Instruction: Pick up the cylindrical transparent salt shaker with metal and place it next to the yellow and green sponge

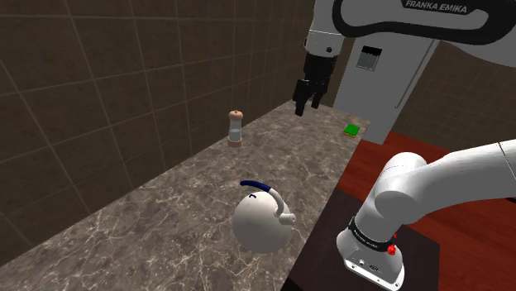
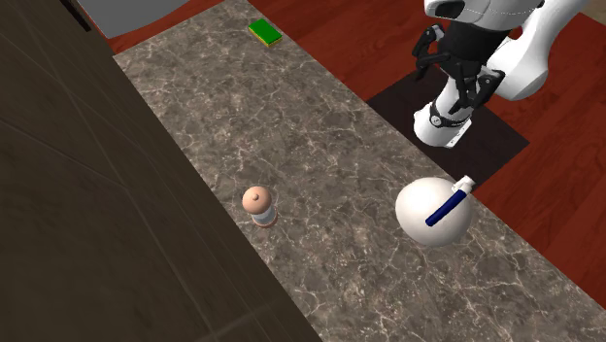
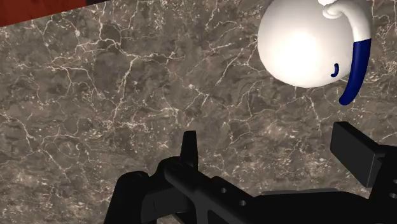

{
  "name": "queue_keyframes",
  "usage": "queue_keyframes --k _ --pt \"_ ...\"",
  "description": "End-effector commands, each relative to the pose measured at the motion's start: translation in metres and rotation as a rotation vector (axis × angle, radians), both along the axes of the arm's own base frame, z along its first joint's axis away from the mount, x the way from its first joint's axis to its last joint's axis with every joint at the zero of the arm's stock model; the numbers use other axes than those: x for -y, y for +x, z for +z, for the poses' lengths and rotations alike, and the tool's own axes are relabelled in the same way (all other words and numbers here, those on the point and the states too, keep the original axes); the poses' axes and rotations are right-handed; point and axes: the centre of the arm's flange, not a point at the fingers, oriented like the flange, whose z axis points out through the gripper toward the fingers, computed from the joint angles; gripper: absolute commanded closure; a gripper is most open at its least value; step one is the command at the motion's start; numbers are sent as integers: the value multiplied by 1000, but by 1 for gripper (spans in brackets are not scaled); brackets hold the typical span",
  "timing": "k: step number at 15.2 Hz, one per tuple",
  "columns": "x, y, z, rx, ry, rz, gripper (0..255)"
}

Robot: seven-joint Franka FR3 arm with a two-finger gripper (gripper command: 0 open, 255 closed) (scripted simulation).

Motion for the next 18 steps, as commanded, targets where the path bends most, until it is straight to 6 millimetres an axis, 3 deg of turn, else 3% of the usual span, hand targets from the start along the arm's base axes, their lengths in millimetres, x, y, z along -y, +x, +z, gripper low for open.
queue_keyframes --k 1,18 --pt "0 0 0 0 0 0 0" --pt "50 194 -87 42 -8 42 0"
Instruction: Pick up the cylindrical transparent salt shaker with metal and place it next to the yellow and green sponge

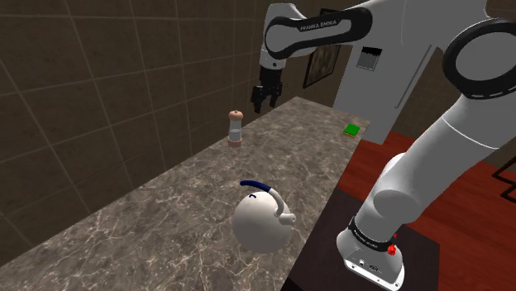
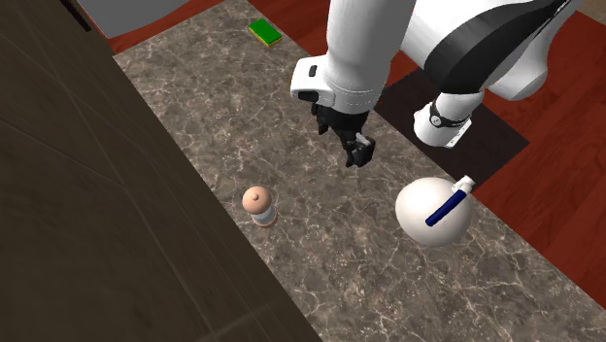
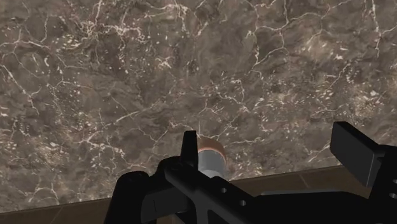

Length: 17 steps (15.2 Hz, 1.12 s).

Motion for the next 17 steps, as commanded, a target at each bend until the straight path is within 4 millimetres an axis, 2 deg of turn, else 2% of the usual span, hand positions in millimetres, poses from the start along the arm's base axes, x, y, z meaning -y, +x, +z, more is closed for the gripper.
queue_keyframes --k 1,16,17 --pt "4 22 -10 5 -1 5 0" --pt "41 198 -79 42 -7 42 0" --pt "42 200 -80 42 -7 43 0"
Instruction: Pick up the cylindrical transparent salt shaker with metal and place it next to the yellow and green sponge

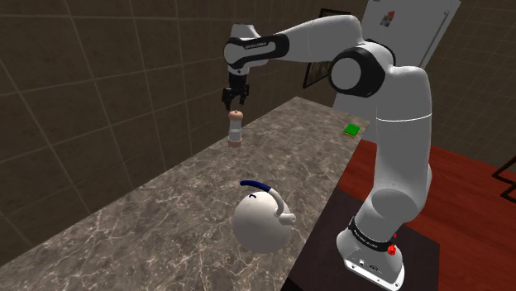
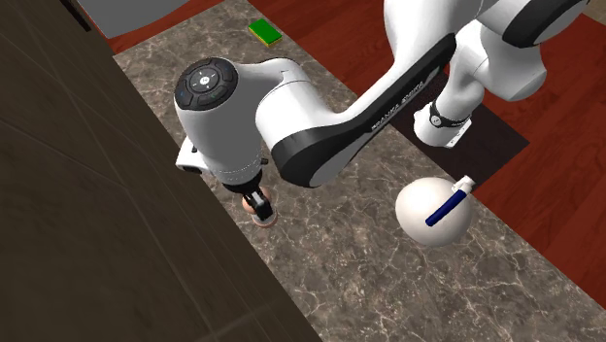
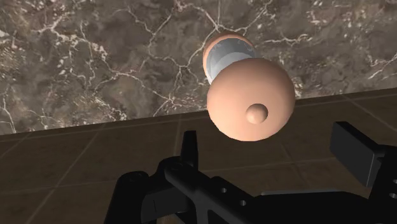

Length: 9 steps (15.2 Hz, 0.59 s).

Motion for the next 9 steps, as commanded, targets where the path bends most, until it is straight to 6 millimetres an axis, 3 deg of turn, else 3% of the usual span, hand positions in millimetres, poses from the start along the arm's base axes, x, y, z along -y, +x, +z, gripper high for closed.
queue_keyframes --k 1,7,9 --pt "0 7 -10 2 0 2 0" --pt "0 9 -44 2 0 2 0" --pt "0 9 -44 2 0 2 0"
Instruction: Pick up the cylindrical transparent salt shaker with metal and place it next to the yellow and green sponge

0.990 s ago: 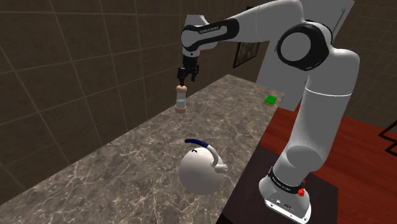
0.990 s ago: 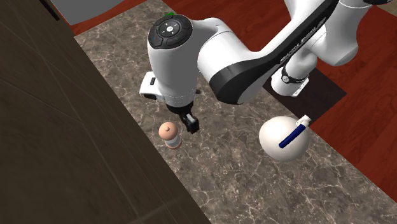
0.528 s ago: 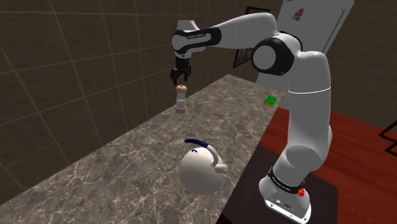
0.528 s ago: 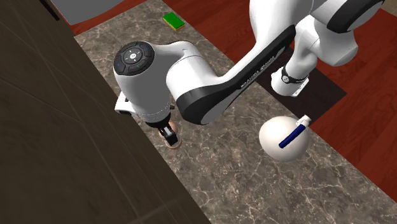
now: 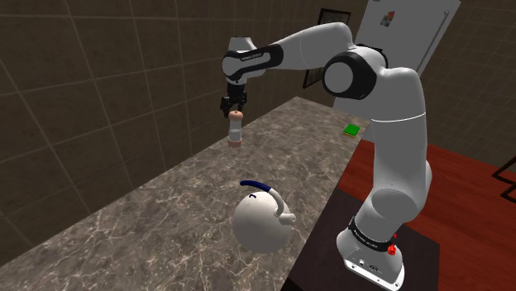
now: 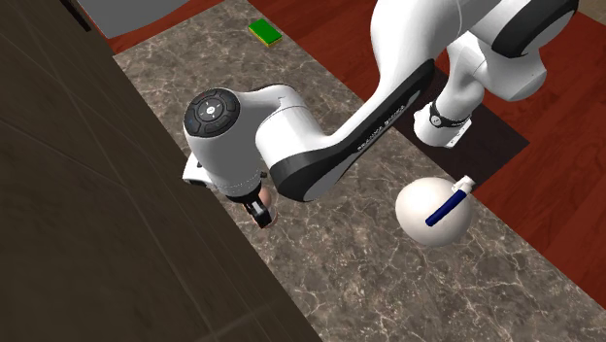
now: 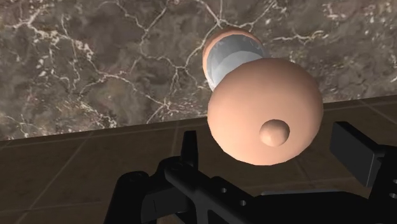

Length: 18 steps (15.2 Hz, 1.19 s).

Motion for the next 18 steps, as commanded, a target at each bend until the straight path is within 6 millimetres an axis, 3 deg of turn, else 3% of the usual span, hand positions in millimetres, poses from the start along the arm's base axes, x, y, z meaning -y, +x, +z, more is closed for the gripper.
queue_keyframes --k 1,6,7,16,18 --pt "0 0 -2 1 0 0 0" --pt "0 0 -2 1 0 0 0" --pt "0 0 -2 1 0 0 255" --pt "0 0 -2 1 0 0 255" --pt "0 0 9 1 0 0 255"
